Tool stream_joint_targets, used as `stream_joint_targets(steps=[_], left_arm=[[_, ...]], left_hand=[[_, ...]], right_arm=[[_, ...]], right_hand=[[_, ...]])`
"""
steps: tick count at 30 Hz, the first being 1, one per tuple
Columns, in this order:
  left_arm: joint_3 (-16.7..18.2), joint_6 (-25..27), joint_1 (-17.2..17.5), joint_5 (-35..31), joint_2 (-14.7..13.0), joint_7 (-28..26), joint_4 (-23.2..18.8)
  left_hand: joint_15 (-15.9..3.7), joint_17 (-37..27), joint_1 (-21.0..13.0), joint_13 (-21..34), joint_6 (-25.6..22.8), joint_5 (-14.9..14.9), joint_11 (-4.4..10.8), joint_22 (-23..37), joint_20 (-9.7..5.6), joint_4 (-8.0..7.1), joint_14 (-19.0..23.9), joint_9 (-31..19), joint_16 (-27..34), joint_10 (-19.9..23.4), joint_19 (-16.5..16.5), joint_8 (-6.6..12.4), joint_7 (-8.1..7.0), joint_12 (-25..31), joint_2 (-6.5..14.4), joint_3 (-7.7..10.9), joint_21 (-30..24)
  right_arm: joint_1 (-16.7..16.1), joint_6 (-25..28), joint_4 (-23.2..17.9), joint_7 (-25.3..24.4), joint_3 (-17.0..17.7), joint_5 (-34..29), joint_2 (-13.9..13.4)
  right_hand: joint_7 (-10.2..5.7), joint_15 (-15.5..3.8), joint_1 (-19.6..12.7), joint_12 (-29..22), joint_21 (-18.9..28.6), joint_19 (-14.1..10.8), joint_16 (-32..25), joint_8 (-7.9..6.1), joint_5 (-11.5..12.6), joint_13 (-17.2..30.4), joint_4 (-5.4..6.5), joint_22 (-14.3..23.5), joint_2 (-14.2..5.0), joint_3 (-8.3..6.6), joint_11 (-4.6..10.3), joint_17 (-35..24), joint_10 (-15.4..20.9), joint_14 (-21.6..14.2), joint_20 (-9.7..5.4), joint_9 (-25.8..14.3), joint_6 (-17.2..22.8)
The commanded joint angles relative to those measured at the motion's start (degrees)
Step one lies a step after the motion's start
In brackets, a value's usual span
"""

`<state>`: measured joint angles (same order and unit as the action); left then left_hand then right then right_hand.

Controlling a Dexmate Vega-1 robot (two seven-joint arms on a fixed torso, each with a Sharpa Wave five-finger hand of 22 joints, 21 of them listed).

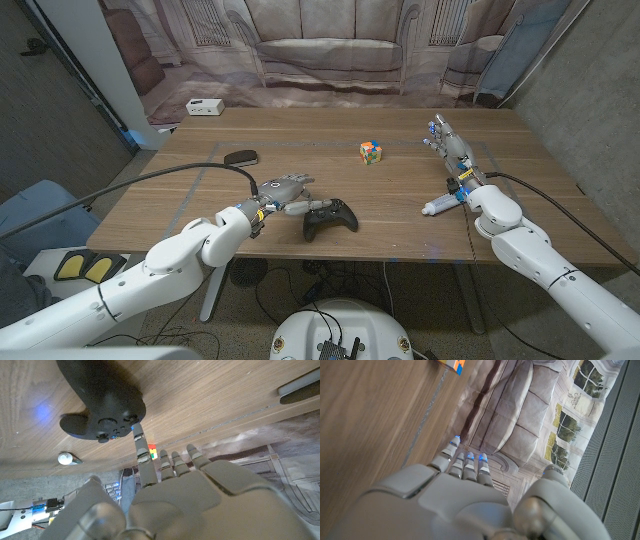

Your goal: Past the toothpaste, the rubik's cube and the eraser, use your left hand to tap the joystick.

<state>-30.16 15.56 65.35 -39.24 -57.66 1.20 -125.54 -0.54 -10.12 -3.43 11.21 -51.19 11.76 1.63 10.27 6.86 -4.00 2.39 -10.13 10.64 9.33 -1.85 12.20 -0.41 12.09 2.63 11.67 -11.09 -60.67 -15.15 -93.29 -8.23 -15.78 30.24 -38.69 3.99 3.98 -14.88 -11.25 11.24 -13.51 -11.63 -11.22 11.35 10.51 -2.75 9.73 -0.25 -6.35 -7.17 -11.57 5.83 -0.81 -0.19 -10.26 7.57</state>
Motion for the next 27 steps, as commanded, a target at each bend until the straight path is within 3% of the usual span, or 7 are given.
stream_joint_targets(steps=[1, 27], left_arm=[[-1.07, 0.81, -0.91, -1.53, 0.52, 0.94, 0.15], [-3.05, 2.36, -1.7, -1.82, 1.85, 3.57, 1.1]], left_hand=[[0.02, -0.12, -0.61, 0.09, -0.58, 0.31, -0.1, 0.14, 0.22, 0.35, 0.58, -0.2, 0.23, 0.5, 0.04, 0.17, 0.09, 0.37, 0.17, 0.3, -0.21], [0.03, -0.11, -1.37, 0.06, -2.73, 0.3, -0.13, 0.14, 0.05, 0.8, 0.45, -0.2, 0.08, 0.63, 0.57, 0.48, 0.86, 0.39, 0.38, 0.62, -0.11]], right_arm=[[-0.48, 0.08, -0.48, -0.31, 0.47, 0.1, -0.3], [-0.63, 0.42, -0.13, 0.06, 0.29, 0.44, -0.29]], right_hand=[[-0.05, 0.37, 0.12, 0.0, -0.19, -0.18, 0.04, 0.18, -0.09, 0.22, -0.27, 0.17, -0.1, -0.07, 0.0, -0.12, 0.3, -0.01, 0.31, -0.3, 0.32], [-0.04, 0.38, 0.16, 0.06, -0.19, -0.09, 0.07, 0.2, -0.09, 0.22, -0.4, 0.17, -0.08, 0.0, 0.02, -0.11, 0.17, 0.01, 0.4, -0.31, 0.33]])
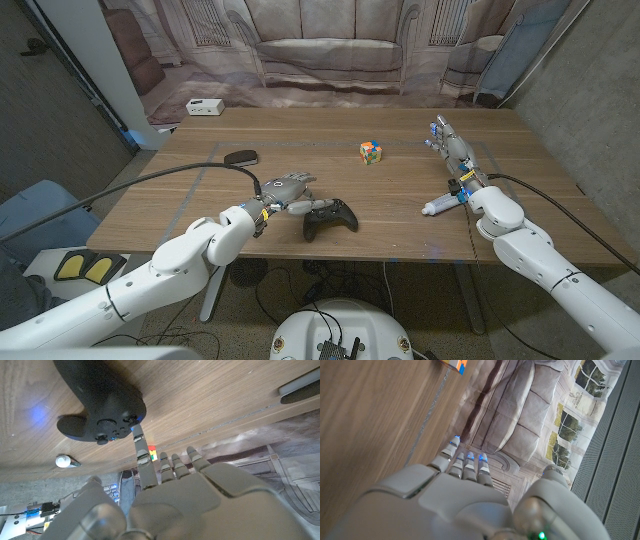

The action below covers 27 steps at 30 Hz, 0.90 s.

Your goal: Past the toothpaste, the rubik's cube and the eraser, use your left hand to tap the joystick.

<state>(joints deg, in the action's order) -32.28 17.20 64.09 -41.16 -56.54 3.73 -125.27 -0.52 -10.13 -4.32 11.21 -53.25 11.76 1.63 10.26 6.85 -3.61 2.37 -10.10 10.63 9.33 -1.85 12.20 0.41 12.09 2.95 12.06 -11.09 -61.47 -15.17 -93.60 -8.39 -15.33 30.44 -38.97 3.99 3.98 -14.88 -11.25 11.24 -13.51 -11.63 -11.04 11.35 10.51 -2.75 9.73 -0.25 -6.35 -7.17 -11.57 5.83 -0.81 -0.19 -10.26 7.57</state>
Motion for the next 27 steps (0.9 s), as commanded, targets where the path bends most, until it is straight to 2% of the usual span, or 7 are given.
stream_joint_targets(steps=[1, 27], left_arm=[[-1.01, 0.73, -0.5, 0.05, 0.73, 1.07, 0.88], [-0.34, 1.84, -0.49, -0.48, 0.7, -0.68, -0.11]], left_hand=[[-0.01, -0.11, -0.49, 0.06, -0.7, 0.3, -0.11, 0.15, 0.04, 0.42, 0.46, -0.23, 0.08, 0.62, 0.56, 0.47, 0.06, 0.38, 0.06, 0.23, -0.12], [-0.06, -0.11, -0.91, 0.05, -0.9, 0.23, -0.16, 0.15, 0.07, 0.67, 0.85, -0.25, 0.17, 1.03, 0.52, 0.06, 0.0, 0.51, 0.29, 0.45, -0.24]], right_arm=[[0.24, 0.45, 0.23, 0.28, -0.19, 0.24, 0.0], [1.05, -0.18, 0.93, 1.07, -0.1, 0.28, -0.17]], right_hand=[[-0.04, 0.39, 0.17, 0.07, -0.19, -0.09, 0.08, 0.03, -0.09, 0.22, -0.41, 0.17, -0.09, 0.0, 0.05, -0.11, 0.15, 0.03, 0.42, -0.31, 0.32], [0.01, 0.35, 0.22, 0.08, -0.18, -0.06, 0.1, 0.05, -0.08, 0.22, -0.51, 0.17, -0.18, 0.03, 0.04, -0.11, 0.14, 0.09, 0.4, -0.31, 0.32]])
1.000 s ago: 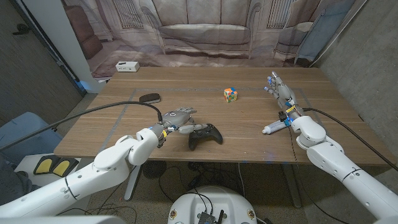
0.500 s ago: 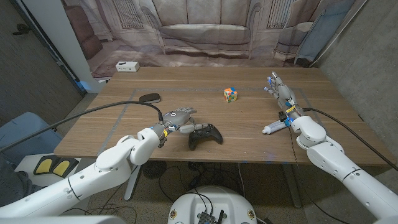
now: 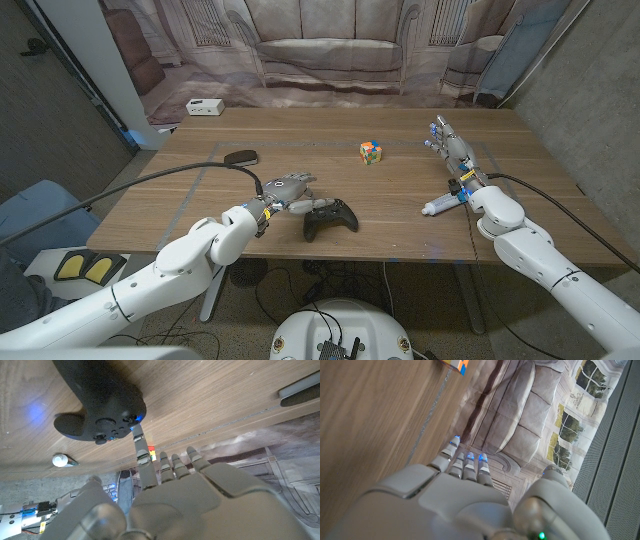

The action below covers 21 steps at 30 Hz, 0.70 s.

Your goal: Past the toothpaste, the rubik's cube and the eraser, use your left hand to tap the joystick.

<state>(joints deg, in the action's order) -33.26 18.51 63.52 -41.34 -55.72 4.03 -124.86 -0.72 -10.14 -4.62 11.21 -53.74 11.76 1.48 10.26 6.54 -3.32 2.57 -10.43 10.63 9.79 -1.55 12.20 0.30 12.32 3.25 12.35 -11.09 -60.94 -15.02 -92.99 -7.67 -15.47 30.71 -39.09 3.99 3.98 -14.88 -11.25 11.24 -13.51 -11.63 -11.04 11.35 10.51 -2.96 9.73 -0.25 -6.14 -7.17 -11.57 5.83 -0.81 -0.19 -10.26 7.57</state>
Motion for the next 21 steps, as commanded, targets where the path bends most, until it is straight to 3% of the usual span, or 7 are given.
stream_joint_targets(steps=[1, 21], left_arm=[[0.72, 0.57, 0.1, -0.27, -0.11, -1.13, -0.51], [1.94, -0.21, 0.22, -0.13, -0.28, -3.37, -0.9]], left_hand=[[0.14, -0.1, -0.65, 0.05, -0.37, 0.23, 0.0, 0.15, 0.37, 0.4, 0.63, 0.09, 0.15, 0.63, 0.21, 0.03, 0.22, 0.3, 0.01, 0.18, -0.24], [-0.05, -0.07, -1.42, 0.04, -0.66, 0.15, -0.12, 0.14, 0.47, 0.82, 1.22, 0.06, 0.28, 1.35, 0.13, -0.14, 0.42, 0.53, 0.51, 0.69, -0.31]], right_arm=[[0.58, -0.22, 0.26, 0.28, 0.05, 0.08, 0.0], [0.93, -0.84, 0.74, 0.36, 0.2, -0.05, 0.1]], right_hand=[[0.01, 0.34, 0.22, 0.08, -0.18, -0.06, 0.09, 0.05, -0.07, 0.22, -0.3, 0.17, -0.19, -0.18, 0.04, -0.11, 0.14, 0.07, 0.4, -0.31, 0.32], [-0.02, 0.37, 0.27, 0.06, -0.17, -0.05, 0.09, 0.07, -0.07, 0.22, -0.39, 0.17, -0.21, -0.13, 0.02, -0.1, 0.2, 0.05, 0.41, -0.3, 0.29]])
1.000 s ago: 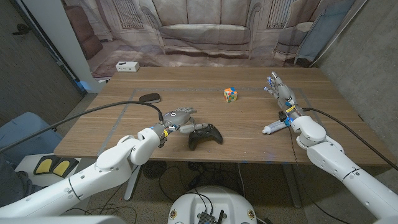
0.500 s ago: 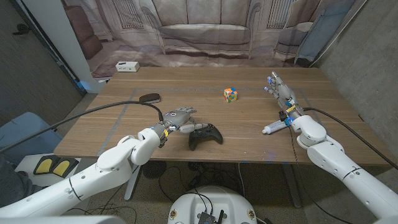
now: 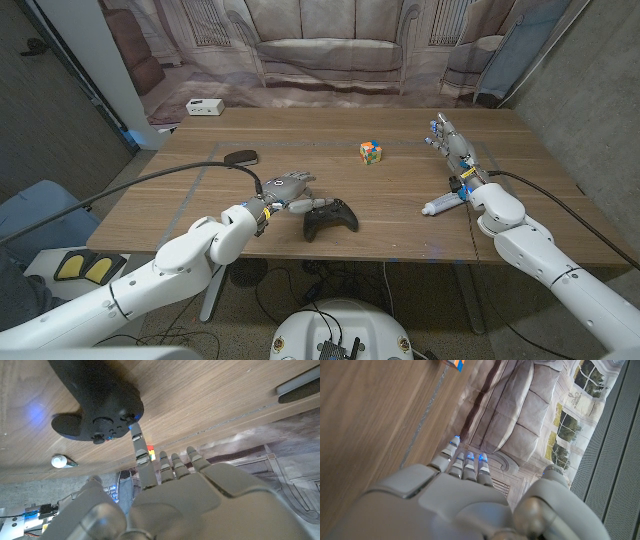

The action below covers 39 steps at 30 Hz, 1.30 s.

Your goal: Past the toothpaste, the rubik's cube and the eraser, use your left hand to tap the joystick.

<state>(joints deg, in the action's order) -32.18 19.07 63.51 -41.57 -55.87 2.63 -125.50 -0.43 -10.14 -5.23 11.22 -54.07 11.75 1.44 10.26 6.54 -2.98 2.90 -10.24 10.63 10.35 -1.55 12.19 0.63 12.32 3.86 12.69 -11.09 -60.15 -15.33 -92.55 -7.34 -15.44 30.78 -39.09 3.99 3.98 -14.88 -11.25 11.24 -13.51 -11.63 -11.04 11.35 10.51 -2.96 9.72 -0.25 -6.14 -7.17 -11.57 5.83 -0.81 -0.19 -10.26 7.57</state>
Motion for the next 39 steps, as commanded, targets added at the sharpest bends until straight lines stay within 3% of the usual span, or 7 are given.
stream_joint_targets(steps=[1, 28, 32, 36, 39], left_arm=[[0.93, -0.77, 0.28, 0.1, -0.19, -1.99, -0.34], [4.15, 0.31, 4.56, 0.16, -1.79, -6.12, -2.66], [4.98, -0.32, 5.24, 1.45, -2.18, -6.65, -2.65], [5.42, -0.57, 5.79, 1.89, -2.46, -7.2, -2.72], [5.88, -1.16, 6.4, 2.49, -2.59, -8.23, -2.63]], left_hand=[[-0.41, -0.06, -0.89, 0.04, -0.35, 0.14, -0.07, 0.14, 0.48, 0.52, 1.01, -0.13, 0.32, 0.85, 0.07, -0.15, 0.07, 0.55, -0.04, 0.41, -0.33], [-0.25, -0.01, -2.44, 0.03, 0.45, -0.19, 0.06, 0.12, 0.53, 1.42, 2.35, -0.16, 0.43, 2.07, -0.74, -0.86, -0.18, 0.81, 0.82, 1.5, -0.58], [0.77, -0.06, -3.03, 0.08, 7.59, -0.63, -0.58, 0.15, 0.91, 1.99, 2.75, -0.21, 0.3, 2.17, -0.95, -2.68, -0.48, 0.65, 0.67, 1.87, -0.57], [1.54, -0.15, -2.92, 0.16, 14.57, -0.91, -0.98, 0.17, 1.41, 2.22, 2.73, -0.27, 0.18, 2.32, -1.18, -3.01, -1.78, 0.57, 0.23, 1.84, -0.59], [1.73, -0.17, -2.88, 0.19, 17.11, -0.95, -1.03, 0.18, 1.6, 2.29, 2.8, -0.28, 0.19, 2.34, -1.18, -3.07, -2.14, 0.54, 0.15, 1.85, -0.56]], right_arm=[[0.11, -0.51, 0.28, -0.02, 0.23, 0.03, 0.17], [0.19, -1.48, 0.53, -0.18, -0.24, -0.48, 0.92], [0.05, -1.32, 0.22, -0.43, -0.27, -0.5, 1.0], [-0.12, -1.31, 0.09, -0.58, -0.3, -0.56, 1.06], [-0.38, -1.44, -0.06, -0.71, -0.32, -0.63, 1.12]], right_hand=[[-0.04, 0.37, 0.27, 0.05, -0.17, -0.05, 0.09, 0.06, -0.07, 0.22, -0.39, 0.17, -0.2, -0.13, 0.0, -0.1, 0.22, 0.06, 0.41, -0.3, 0.33], [-0.11, 0.31, 0.33, 0.03, -0.15, -0.05, 0.08, 0.07, -0.07, 0.22, -0.51, 0.17, -0.25, -0.07, -0.06, -0.09, 0.3, 0.0, 0.42, -0.31, 0.31], [-0.11, 0.4, 0.34, 0.05, -0.15, -0.06, 0.08, 0.07, -0.07, 0.22, -0.53, 0.17, -0.25, -0.06, 0.0, -0.09, 0.27, -0.01, 0.43, -0.31, 0.33], [-0.06, 0.4, 0.33, 0.03, -0.14, -0.06, 0.07, 0.07, -0.07, 0.22, -0.56, 0.17, -0.27, -0.06, -0.01, -0.09, 0.32, -0.05, 0.42, -0.31, 0.32], [-0.1, 0.41, 0.34, 0.02, -0.15, -0.05, 0.07, 0.07, -0.07, 0.22, -0.57, 0.17, -0.29, -0.06, 0.01, -0.09, 0.36, -0.05, 0.44, -0.31, 0.33]])
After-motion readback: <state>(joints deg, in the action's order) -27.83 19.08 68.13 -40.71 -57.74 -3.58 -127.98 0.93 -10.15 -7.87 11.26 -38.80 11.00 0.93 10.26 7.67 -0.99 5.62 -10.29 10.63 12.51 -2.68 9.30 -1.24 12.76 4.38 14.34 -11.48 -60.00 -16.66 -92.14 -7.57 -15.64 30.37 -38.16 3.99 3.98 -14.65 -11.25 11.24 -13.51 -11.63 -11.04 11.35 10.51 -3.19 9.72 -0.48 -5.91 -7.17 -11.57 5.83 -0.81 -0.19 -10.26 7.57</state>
